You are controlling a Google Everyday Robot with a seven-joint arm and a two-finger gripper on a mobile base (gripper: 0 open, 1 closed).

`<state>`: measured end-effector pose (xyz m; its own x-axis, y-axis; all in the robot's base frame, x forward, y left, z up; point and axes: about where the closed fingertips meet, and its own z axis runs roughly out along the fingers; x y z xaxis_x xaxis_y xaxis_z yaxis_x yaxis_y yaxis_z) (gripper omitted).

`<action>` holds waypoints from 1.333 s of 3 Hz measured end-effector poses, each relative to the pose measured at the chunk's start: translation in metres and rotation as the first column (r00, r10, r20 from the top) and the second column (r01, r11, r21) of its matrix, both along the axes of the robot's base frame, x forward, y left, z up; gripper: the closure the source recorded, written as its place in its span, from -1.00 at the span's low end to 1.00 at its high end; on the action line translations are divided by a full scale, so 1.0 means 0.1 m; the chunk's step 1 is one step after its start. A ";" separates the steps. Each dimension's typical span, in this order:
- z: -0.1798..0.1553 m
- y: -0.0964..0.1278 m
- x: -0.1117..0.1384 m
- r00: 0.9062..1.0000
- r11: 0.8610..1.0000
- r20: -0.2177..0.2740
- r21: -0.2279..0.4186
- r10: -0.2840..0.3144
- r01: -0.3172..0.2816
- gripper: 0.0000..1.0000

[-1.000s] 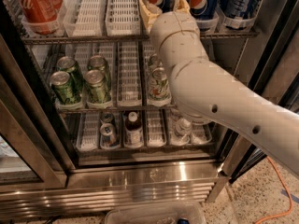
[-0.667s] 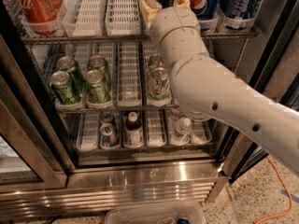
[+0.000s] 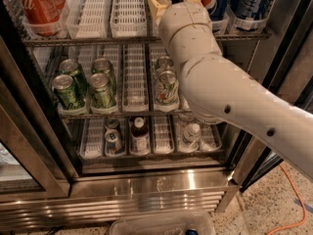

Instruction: Pick pepsi can from top shelf of fridge

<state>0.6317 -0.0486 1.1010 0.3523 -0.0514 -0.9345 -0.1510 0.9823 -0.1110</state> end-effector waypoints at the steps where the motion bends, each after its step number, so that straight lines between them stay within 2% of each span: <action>1: 0.07 -0.01 -0.01 1.000 1.000 0.015 0.000 0.001 -0.001 1.00; 2: 0.26 -0.01 -0.12 0.998 1.000 0.055 0.000 0.024 -0.024 1.00; 4: 0.30 -0.07 -0.28 0.998 0.999 0.045 -0.002 0.045 -0.045 1.00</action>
Offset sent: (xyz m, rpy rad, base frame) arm -0.0008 -0.0032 0.0223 -0.0069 -0.0550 0.0091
